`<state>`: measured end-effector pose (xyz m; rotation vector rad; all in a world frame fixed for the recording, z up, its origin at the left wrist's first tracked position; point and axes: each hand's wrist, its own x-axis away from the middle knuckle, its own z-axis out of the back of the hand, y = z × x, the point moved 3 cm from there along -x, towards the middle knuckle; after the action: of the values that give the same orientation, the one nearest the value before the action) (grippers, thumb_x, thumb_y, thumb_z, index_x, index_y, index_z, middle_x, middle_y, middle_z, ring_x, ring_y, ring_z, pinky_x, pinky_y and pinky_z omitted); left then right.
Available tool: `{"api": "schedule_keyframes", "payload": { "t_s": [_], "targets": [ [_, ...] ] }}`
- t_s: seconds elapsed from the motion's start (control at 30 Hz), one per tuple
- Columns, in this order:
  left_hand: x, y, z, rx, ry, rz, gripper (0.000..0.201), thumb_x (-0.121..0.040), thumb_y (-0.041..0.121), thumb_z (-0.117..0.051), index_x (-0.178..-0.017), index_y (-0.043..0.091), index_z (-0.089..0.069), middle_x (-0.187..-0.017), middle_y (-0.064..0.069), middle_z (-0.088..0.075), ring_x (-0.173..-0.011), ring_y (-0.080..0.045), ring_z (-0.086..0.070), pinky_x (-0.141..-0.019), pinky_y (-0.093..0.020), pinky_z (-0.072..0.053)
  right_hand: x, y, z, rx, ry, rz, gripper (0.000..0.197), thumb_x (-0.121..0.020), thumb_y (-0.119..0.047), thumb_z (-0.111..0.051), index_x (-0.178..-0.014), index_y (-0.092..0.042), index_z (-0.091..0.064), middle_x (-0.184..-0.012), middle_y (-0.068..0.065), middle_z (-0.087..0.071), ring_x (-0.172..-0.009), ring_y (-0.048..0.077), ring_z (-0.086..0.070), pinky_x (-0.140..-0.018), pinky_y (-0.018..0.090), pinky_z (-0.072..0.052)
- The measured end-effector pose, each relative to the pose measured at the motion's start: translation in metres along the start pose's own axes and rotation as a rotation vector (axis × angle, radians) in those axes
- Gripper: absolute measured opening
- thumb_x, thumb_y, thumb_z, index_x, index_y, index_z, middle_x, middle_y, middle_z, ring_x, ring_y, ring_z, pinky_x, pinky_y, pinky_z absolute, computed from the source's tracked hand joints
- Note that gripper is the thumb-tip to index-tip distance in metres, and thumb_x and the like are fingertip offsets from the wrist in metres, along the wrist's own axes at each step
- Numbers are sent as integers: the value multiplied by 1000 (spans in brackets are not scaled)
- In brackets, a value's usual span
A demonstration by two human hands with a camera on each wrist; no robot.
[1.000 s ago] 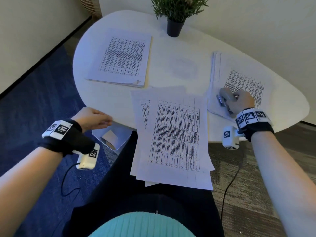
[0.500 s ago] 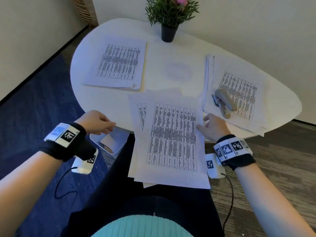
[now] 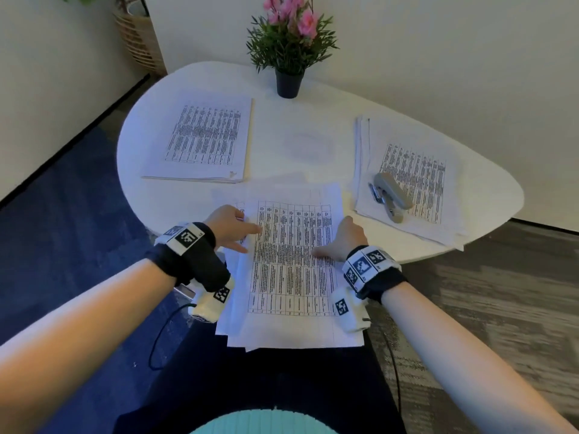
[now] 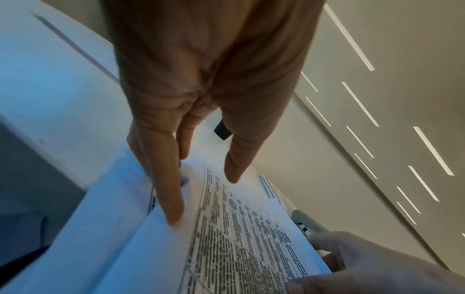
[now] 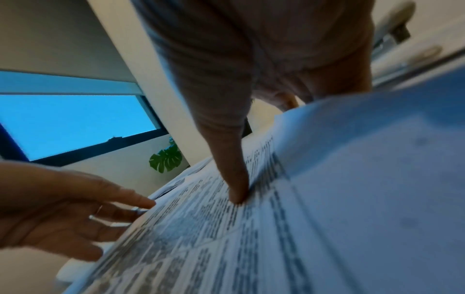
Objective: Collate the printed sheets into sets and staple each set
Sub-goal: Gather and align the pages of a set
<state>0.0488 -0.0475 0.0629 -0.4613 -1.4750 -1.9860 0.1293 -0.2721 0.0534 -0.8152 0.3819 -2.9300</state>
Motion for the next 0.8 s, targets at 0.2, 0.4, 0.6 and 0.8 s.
{"api": "schedule_keyframes", "payload": {
  "t_s": [0.2, 0.4, 0.6, 0.8],
  "targets": [
    [-2, 8, -5, -63, 9, 1, 29, -86, 15, -69, -71, 16, -45, -100, -16, -50, -84, -28, -59, -70, -45, -60, 0, -14, 7, -28, -20, 19, 44, -71, -29, -83, -76, -9, -44, -68, 0, -47, -57, 13, -47, -48, 24, -41],
    [-5, 18, 2, -103, -19, -8, 35, -90, 21, -66, -119, 8, -53, -109, -7, -47, -107, -28, -54, -85, -48, -55, -2, -18, 22, -168, 33, 123, 29, -83, -20, -72, -97, -2, -55, -67, 0, -44, -61, 19, -46, -50, 24, -39],
    [-11, 46, 28, -69, 197, -47, 98, -75, 44, -76, -143, -2, -22, -141, -17, -40, -126, -32, -43, -104, -43, -40, 5, -7, 83, -528, 131, 198, 35, -75, -32, -79, -81, -8, -53, -68, 2, -55, -61, 17, -56, -54, 27, -44],
    [4, 107, 27, 255, 235, -458, 99, -52, 55, -86, -130, 9, -46, -121, -3, -64, -110, -13, -61, -89, -32, -51, 17, -7, 130, -827, 259, 358, 25, -71, -16, -82, -84, -14, -61, -82, -4, -63, -73, 4, -60, -63, 20, -48]
  ]
}}
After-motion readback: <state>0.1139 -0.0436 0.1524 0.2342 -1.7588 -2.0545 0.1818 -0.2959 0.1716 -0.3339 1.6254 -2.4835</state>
